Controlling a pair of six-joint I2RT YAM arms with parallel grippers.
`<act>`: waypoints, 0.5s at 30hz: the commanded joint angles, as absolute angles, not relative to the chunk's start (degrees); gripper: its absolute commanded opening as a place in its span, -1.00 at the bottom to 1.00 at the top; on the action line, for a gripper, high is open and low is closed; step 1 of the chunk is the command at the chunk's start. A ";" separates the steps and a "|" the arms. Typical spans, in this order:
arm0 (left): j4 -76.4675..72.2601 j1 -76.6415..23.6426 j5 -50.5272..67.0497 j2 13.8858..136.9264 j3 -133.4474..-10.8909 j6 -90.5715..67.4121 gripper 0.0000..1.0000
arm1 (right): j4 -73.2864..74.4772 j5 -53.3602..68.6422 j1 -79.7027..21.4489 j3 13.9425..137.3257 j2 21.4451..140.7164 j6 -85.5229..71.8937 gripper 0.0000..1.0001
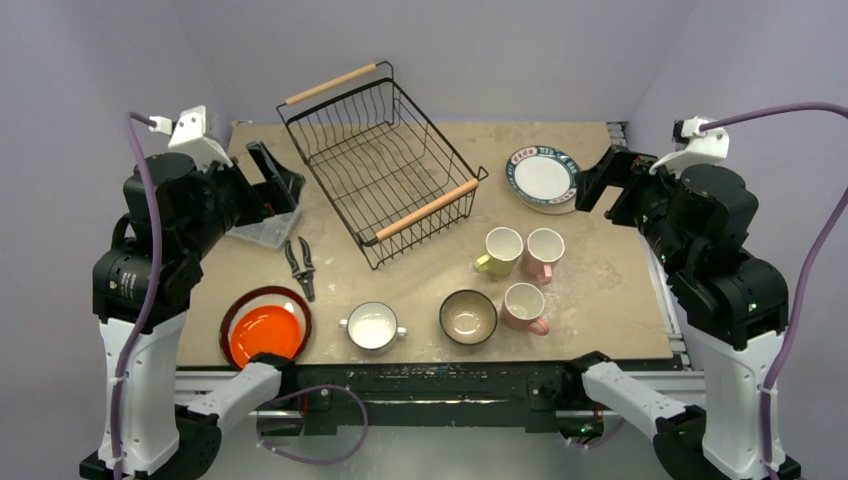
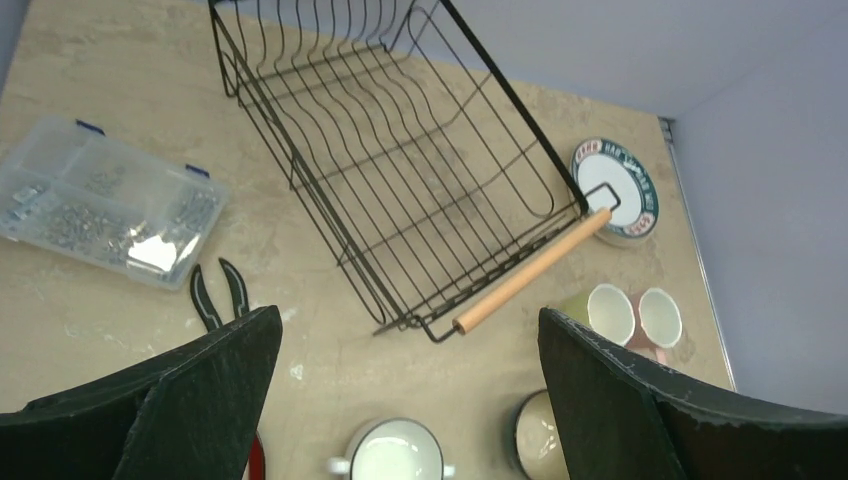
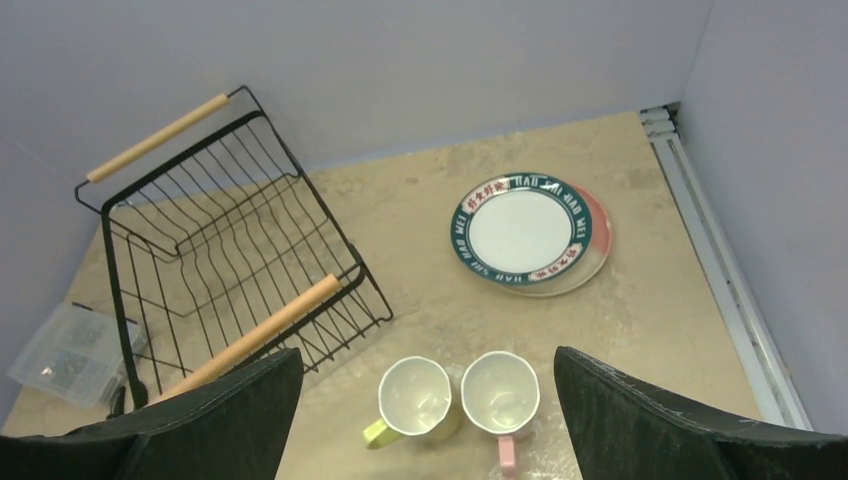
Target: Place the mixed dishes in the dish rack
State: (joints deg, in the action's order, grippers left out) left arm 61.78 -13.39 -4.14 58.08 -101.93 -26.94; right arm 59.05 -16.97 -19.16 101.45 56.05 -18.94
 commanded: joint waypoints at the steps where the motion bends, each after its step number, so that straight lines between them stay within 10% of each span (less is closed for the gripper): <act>1: 61.31 -13.01 5.41 55.87 -93.95 -31.10 0.97 | 59.09 -11.68 -19.08 97.68 54.32 -19.95 0.96; 15: 52.98 -22.80 18.16 47.62 -56.19 -45.30 0.97 | 56.26 13.14 -19.03 76.58 51.39 -22.66 0.96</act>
State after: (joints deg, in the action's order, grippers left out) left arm 56.97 -17.26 16.67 50.92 -62.37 -39.92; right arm 56.99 5.63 -19.11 80.84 50.94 -23.57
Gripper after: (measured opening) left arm 0.990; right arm 0.980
